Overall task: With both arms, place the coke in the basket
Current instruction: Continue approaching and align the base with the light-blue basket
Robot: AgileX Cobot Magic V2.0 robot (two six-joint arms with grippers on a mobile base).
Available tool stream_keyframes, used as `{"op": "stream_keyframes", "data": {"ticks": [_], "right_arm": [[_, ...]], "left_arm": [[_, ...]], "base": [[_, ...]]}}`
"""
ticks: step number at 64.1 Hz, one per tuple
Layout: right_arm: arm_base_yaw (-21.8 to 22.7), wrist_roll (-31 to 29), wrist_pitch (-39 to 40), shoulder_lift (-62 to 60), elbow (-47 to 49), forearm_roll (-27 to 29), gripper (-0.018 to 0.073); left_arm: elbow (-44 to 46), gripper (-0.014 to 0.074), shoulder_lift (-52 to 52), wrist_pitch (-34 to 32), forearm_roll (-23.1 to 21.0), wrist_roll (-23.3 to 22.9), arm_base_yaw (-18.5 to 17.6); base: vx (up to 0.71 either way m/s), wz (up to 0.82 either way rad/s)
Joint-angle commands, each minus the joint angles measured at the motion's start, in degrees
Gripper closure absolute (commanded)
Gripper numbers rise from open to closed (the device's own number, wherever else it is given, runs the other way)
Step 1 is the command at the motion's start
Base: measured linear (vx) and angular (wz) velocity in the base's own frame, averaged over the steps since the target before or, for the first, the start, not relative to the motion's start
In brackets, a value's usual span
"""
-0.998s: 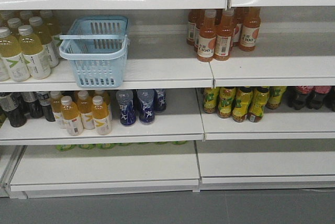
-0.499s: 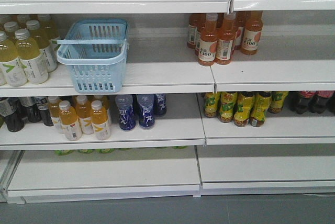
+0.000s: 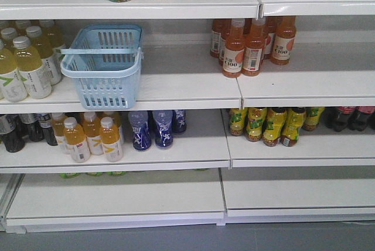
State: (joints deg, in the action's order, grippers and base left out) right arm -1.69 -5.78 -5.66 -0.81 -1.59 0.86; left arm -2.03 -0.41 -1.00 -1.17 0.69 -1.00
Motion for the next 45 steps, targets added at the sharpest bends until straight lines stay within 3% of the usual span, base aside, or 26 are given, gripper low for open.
{"op": "stream_keyframes", "data": {"ticks": [1,45], "right_arm": [[0.0,-0.3,4.4,-0.5,-0.4,-0.1,0.0569],[0.0,-0.3,4.4,-0.5,-0.4,-0.1,0.0569]], "left_arm": [[1.9,0.0603,-1.1,-4.5,-0.2,-0.2,-0.1],[1.9,0.0603,-1.1,-4.5,-0.2,-0.2,-0.1]], "base": [[0.04,0.00],[0.03,0.00]]}}
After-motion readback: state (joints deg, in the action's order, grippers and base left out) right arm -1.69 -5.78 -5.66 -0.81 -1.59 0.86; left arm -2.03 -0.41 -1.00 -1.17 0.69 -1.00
